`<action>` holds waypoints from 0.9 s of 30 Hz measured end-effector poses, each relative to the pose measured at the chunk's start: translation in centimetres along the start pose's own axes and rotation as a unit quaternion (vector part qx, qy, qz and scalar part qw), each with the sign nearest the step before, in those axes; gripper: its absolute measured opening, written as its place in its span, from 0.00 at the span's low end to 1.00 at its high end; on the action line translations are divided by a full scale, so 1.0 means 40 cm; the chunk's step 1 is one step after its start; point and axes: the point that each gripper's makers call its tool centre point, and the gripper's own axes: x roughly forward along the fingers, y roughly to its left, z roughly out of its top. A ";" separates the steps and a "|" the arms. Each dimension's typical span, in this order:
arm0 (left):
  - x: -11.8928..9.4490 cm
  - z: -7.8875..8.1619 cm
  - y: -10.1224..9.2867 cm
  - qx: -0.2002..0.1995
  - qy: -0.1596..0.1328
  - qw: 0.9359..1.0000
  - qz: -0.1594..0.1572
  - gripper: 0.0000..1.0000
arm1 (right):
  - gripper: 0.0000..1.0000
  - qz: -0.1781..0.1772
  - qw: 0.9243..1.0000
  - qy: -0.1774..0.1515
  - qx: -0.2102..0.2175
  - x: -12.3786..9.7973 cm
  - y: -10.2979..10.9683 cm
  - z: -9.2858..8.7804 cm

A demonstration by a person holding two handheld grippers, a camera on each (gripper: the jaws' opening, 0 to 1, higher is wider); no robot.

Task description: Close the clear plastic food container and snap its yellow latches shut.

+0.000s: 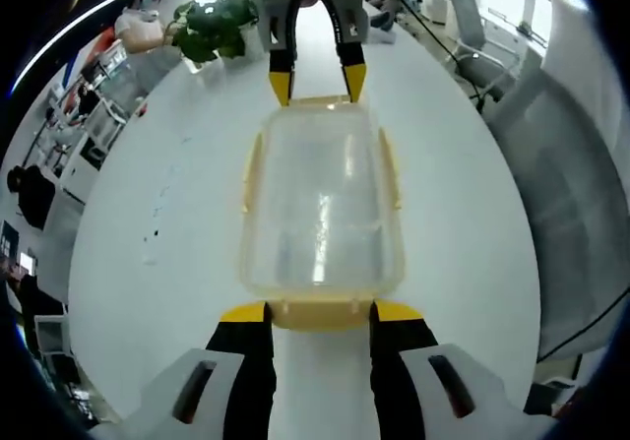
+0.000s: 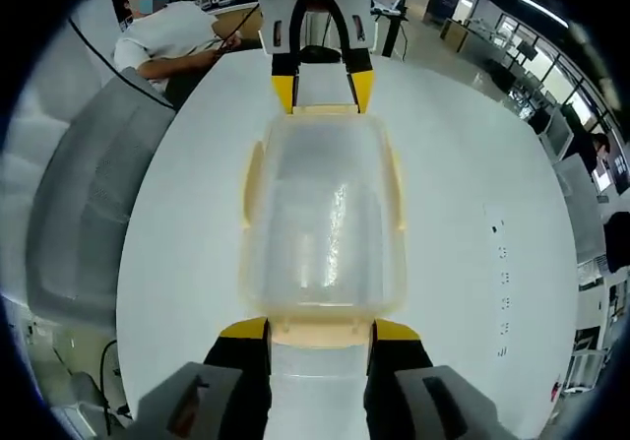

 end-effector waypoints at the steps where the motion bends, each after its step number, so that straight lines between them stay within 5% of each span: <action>1: 0.003 0.005 0.001 0.001 0.000 1.000 0.000 0.35 | 0.34 0.001 1.000 0.000 0.002 -0.001 0.000 -0.006; 27: 0.079 0.093 -0.009 0.006 -0.004 1.000 -0.013 0.35 | 0.34 0.006 1.000 0.005 0.017 -0.020 0.013 -0.119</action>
